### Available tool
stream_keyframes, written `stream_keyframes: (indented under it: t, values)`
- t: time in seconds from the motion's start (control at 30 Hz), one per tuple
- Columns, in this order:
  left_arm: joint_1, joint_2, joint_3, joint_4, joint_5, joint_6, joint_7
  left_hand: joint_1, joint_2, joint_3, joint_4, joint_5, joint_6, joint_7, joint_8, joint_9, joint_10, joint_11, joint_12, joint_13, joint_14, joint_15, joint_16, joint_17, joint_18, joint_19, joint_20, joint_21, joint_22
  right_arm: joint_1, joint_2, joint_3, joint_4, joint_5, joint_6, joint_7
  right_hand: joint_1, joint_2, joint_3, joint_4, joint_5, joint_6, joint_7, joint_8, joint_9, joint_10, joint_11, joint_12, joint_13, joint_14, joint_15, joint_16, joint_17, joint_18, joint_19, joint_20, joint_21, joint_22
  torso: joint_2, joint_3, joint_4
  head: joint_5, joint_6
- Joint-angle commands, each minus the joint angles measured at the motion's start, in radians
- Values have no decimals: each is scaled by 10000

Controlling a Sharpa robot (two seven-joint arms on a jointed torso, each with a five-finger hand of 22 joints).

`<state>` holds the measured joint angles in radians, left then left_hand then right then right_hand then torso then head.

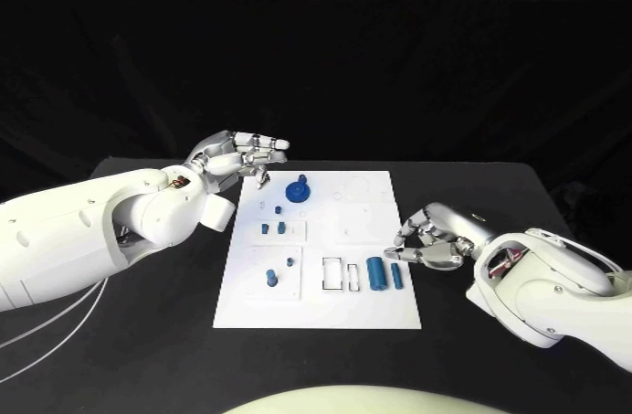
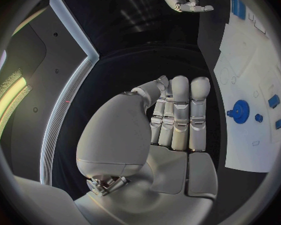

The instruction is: Assemble the parts on the task board

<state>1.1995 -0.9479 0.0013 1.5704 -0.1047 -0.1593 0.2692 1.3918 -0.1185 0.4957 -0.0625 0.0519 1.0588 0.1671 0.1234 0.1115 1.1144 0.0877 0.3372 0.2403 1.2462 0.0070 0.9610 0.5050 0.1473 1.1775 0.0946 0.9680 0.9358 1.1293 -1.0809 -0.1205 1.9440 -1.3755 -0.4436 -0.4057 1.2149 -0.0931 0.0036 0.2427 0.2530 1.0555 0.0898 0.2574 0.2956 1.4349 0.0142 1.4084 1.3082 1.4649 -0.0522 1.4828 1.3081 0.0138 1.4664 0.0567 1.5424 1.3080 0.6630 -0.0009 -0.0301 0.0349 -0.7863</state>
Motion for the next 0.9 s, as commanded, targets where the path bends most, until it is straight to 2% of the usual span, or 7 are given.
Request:
stream_keyframes:
  t: [0.03,0.2,0.27,0.4,0.53,0.73,0.9]
  values:
    - [9,21,-1,5,-36,182,59,16,100,-12,-41,54,-43,-4,63,-2,-61,-23,44,14,-65,-14,-20,-10,97,-59,-7,-70,-17,-160,146,-11,-61,-611,152,-1109,14,73,-180,93,111,-99,0,74,125,39,-11,23,617,873,-22,84,1612,-89,958,-23,44,2564,-11,-3,-22,-63,-38]
    - [8,19,-5,5,-35,210,78,4,112,-16,-34,54,-41,-5,70,0,-67,-23,57,17,-66,-14,-19,-13,98,-62,-6,-79,-24,-438,469,-18,-235,-745,203,-1344,138,109,-399,162,263,-201,2,160,303,5,-3,-9,634,874,-13,120,1646,-88,955,-19,40,2562,0,2,4,-137,-75]
    - [8,14,-5,8,-34,220,88,4,112,-16,-34,54,-41,-5,70,0,-67,-23,57,17,-66,-14,-19,-13,98,-62,-6,-79,-24,-487,555,-19,-305,-796,223,-1394,152,119,-410,164,276,-208,2,167,316,-2,-3,-17,628,873,-12,121,1647,-88,955,-18,41,2563,2,2,9,-147,-76]
    - [8,8,-6,16,-34,241,103,4,112,-16,-34,54,-41,-5,70,0,-67,-23,57,17,-66,-14,-19,-13,98,-62,-6,-79,-24,-555,712,-20,-458,-834,268,-1463,167,137,-470,191,310,-239,8,185,360,-28,1,-48,608,872,-10,125,1650,-85,950,-15,27,2559,-10,-26,-5,-126,-89]
    - [8,3,-6,24,-34,245,110,-17,124,-24,-23,54,-44,-4,77,0,-81,-22,74,20,-69,-12,-18,-17,98,-63,-4,-89,-31,-634,919,-20,-580,-911,225,-1494,163,174,-553,249,360,-278,13,209,419,-38,7,-61,616,871,-4,132,1654,-80,940,-10,3,2552,3,-10,-28,-94,-89]
    - [9,19,-6,38,-34,272,105,-123,123,-93,28,41,-62,-3,94,0,-127,-16,124,30,-74,-1,-11,-29,97,-65,6,-116,-49,-740,1169,-21,-790,-971,426,-1620,168,203,-636,301,406,-303,11,238,480,-102,8,-142,543,864,0,115,1629,-71,922,-6,-44,2539,5,-11,26,-136,-122]
    - [9,16,-6,28,-28,272,103,-199,125,-160,68,34,-81,-5,109,0,-163,-15,170,38,-75,3,-2,-38,98,-62,14,-140,-63,-826,1299,-21,-879,-1005,563,-1674,174,212,-656,312,415,-317,12,240,493,-130,9,-178,508,859,0,99,1608,-65,912,-4,-70,2532,12,-4,21,-104,-120]
